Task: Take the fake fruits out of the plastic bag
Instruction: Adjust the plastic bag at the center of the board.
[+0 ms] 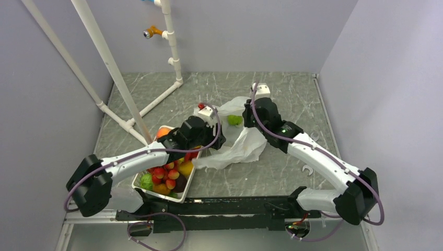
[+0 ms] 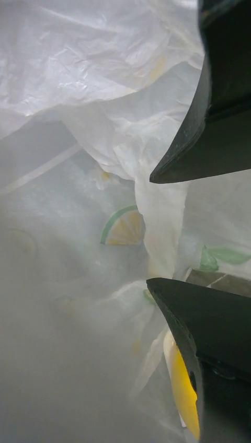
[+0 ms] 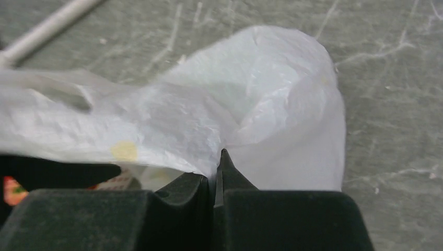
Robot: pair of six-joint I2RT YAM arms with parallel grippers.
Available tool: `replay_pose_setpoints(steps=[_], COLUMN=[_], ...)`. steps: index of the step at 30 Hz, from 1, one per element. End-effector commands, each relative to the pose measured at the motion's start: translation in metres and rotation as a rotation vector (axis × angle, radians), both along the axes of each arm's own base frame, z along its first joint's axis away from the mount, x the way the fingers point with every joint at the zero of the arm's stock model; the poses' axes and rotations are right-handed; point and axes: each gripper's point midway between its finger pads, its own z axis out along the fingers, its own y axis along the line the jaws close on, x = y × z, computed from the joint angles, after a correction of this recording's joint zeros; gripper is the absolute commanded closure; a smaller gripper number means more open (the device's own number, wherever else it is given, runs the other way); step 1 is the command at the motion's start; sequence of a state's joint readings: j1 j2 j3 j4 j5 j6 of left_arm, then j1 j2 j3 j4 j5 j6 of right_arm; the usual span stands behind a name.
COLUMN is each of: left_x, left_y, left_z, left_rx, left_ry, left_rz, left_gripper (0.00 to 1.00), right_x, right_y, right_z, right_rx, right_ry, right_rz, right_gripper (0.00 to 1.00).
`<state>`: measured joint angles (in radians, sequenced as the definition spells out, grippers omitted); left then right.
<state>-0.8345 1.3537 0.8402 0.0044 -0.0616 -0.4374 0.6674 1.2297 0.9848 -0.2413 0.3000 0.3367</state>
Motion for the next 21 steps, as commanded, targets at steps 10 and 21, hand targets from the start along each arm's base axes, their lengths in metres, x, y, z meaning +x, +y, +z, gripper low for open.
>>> replay_pose_setpoints(steps=[10,21], left_x=[-0.015,-0.02], left_y=[-0.042,-0.073], left_z=[0.041,-0.005], left_rx=[-0.18,-0.163], left_ry=[-0.05,0.051], left_rz=[-0.095,-0.144], left_gripper=[0.39,0.41], right_x=[-0.051,-0.097], right_y=[0.006,-0.039], right_z=[0.029,-0.08], right_rx=[0.182,0.095], right_ry=[0.043,0.25], right_rz=[0.122,0.006], right_gripper=[1.0,1.0])
